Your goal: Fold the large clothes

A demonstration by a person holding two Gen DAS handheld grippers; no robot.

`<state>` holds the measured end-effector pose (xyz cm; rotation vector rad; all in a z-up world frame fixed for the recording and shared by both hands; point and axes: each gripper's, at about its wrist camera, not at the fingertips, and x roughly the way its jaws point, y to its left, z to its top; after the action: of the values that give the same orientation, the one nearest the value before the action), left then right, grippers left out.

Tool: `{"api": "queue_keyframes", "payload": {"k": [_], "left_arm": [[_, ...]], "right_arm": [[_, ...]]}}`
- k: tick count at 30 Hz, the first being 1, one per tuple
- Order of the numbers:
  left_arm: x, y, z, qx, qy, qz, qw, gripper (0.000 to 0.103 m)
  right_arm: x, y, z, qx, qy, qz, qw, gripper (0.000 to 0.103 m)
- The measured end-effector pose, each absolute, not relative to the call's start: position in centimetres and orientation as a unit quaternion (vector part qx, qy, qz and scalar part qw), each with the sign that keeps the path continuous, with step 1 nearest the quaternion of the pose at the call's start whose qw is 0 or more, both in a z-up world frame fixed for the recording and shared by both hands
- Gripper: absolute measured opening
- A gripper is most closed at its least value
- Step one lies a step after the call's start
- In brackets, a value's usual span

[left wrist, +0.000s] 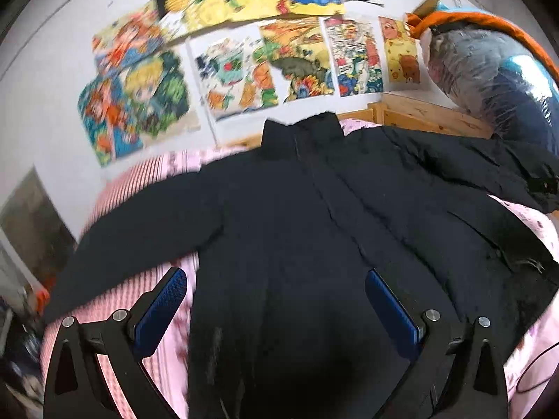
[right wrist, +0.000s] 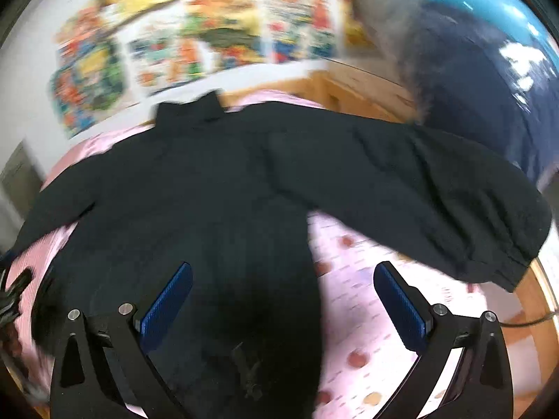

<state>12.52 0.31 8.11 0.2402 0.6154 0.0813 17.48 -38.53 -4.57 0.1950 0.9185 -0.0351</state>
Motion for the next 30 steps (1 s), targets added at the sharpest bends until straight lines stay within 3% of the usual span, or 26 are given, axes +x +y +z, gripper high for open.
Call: {"api": "queue_keyframes", "payload": {"k": [7, 16, 30], "left_arm": [[20.6, -3.5, 7.8, 0.115, 0.329, 0.046, 0.936, 0.103], [29.4, -10.1, 3.4, 0.089, 0.372, -0.014, 0.924, 0.103], [39.5, -20.1, -0.8, 0.063, 0.374, -0.086, 0.921, 0.103]], "right_arm": [[21.1, -41.8, -9.5, 0.185, 0.494, -0.074, 0.846, 0.102], [18.3, -45.3, -13.3, 0.275, 0.401, -0.05, 0.873, 0.102], [13.6, -52.2, -20.1, 0.463, 0.324, -0.174, 0.806, 0.102]]}}
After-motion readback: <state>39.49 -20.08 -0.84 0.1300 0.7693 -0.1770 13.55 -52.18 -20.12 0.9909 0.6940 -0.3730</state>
